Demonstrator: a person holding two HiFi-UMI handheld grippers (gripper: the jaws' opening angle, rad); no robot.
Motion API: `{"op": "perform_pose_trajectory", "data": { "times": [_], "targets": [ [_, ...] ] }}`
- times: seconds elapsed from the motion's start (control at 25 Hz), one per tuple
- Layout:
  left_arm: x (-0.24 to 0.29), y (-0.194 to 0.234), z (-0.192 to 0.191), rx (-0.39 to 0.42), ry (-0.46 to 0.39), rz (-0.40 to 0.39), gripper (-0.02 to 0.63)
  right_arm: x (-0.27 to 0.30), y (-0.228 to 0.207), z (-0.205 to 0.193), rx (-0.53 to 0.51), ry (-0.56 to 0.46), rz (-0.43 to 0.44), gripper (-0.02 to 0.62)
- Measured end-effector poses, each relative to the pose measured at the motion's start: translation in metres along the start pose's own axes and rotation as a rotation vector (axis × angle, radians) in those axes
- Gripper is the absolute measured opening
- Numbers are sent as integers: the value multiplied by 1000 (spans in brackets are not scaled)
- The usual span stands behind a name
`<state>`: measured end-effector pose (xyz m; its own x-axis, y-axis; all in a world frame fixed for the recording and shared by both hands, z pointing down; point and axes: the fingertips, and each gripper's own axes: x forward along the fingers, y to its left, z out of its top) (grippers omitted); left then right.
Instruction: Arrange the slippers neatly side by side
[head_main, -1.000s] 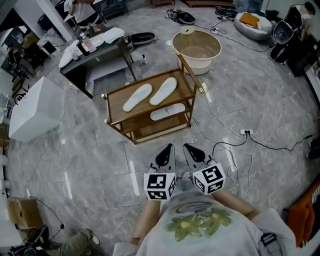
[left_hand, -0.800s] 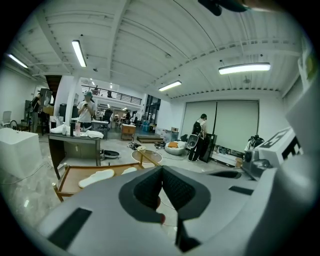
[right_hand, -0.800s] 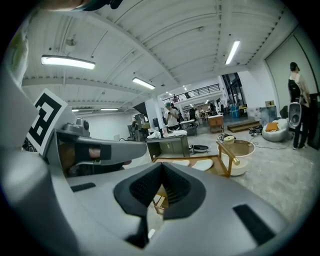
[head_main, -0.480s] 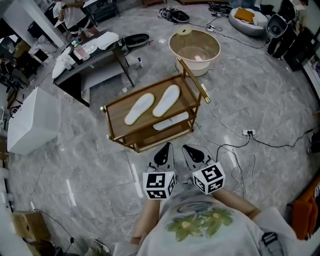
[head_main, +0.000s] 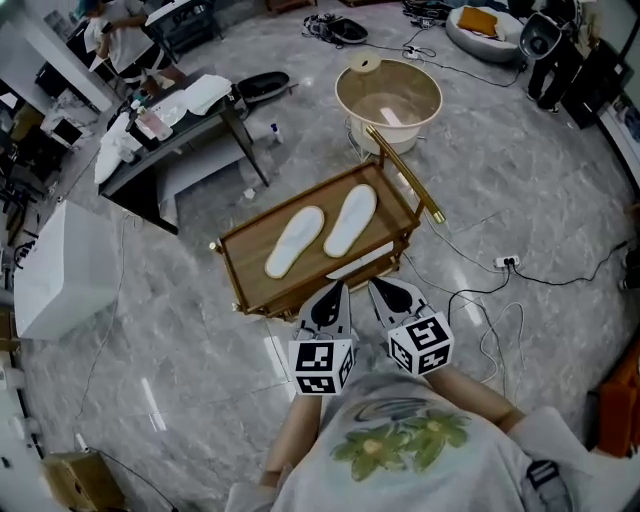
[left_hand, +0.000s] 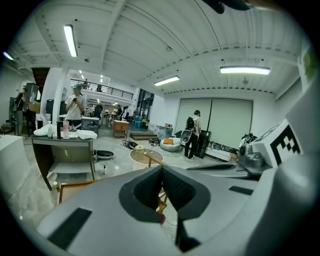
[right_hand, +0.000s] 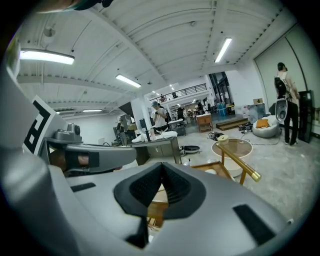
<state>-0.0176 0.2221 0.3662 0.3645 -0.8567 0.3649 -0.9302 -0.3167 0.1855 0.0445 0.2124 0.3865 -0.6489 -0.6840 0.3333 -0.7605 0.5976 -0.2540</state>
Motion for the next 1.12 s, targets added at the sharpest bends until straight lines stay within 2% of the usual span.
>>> {"op": "perform_pose_trajectory", "data": {
  "times": [0.2, 0.48, 0.76, 1.12],
  "targets": [
    [12, 23, 2, 38, 22, -52, 15, 30, 0, -6, 38, 15, -46, 6],
    [30, 54, 1, 34, 42, -81, 15, 50, -13, -17, 93, 40, -112, 6],
    [55, 63, -9, 5, 83, -99, 15, 70, -24, -12, 127, 40, -116, 6],
    [86, 81, -12, -14, 128, -71, 15, 106, -46, -17, 177, 126, -93, 16]
  ]
}}
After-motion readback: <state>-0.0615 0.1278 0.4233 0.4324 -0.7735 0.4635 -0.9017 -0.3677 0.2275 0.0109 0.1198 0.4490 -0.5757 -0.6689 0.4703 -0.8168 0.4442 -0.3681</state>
